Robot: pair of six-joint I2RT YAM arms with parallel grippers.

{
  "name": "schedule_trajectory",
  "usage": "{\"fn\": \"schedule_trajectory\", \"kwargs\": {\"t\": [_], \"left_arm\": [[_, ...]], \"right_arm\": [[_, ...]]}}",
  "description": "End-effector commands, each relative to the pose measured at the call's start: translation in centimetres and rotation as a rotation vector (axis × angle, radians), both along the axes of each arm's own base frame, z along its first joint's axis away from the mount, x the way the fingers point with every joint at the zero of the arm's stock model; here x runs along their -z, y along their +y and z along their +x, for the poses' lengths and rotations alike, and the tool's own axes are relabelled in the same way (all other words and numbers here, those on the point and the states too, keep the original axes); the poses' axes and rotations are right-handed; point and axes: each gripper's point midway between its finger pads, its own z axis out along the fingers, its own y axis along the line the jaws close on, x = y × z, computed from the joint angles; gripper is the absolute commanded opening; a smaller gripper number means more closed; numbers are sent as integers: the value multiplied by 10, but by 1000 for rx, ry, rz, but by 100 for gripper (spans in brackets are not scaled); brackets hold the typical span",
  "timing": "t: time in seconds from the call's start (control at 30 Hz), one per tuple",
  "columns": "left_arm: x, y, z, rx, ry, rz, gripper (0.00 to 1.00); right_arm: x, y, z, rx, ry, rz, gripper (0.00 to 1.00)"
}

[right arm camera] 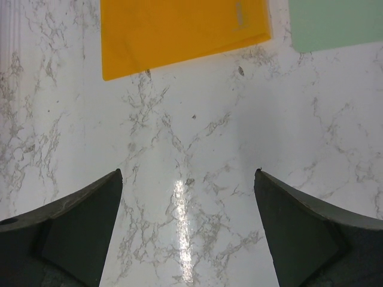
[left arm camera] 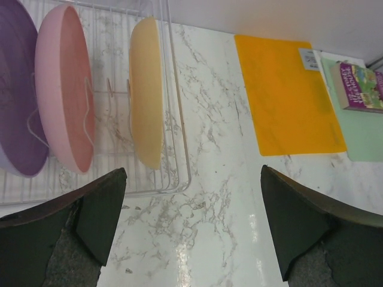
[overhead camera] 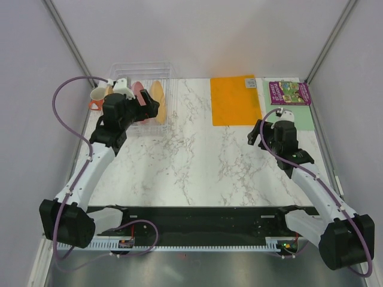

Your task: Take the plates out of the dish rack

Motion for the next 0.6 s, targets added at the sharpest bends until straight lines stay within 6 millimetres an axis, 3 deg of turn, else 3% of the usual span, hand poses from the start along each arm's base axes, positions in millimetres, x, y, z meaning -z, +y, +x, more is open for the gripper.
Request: {"fn": "schedule_trajectory", "kwargs": {"t": [0.0,0.07,0.2,0.27,0.33,0.37,0.4,0.57], "left_arm": [[-33,10,25,-135,-146,144,100],[-26,1,34,-146,-141,173,100],[-27,7,52,-249,-145,232,100],[-13,0,61,-256,-119,287,100],[-20,4,70,-310,-140,320,100],[-9,4,77,-317,-122,339,99],[-11,7,81,-338,-130,354,99],[0,1,103,-336,-123,408,95]], "right_arm": [[-37,-8,15,41,-87,-41,98],[-41,-9,16,46,-90,-57,98],[-60,-5,22,40,-120,-77,98],[-66,-7,24,43,-129,-98,98],[-76,-6,26,41,-149,-110,98],[-77,-7,26,43,-147,-113,98],[-83,-6,27,40,-158,-112,98],[-89,-2,26,25,-167,-117,98]]}}
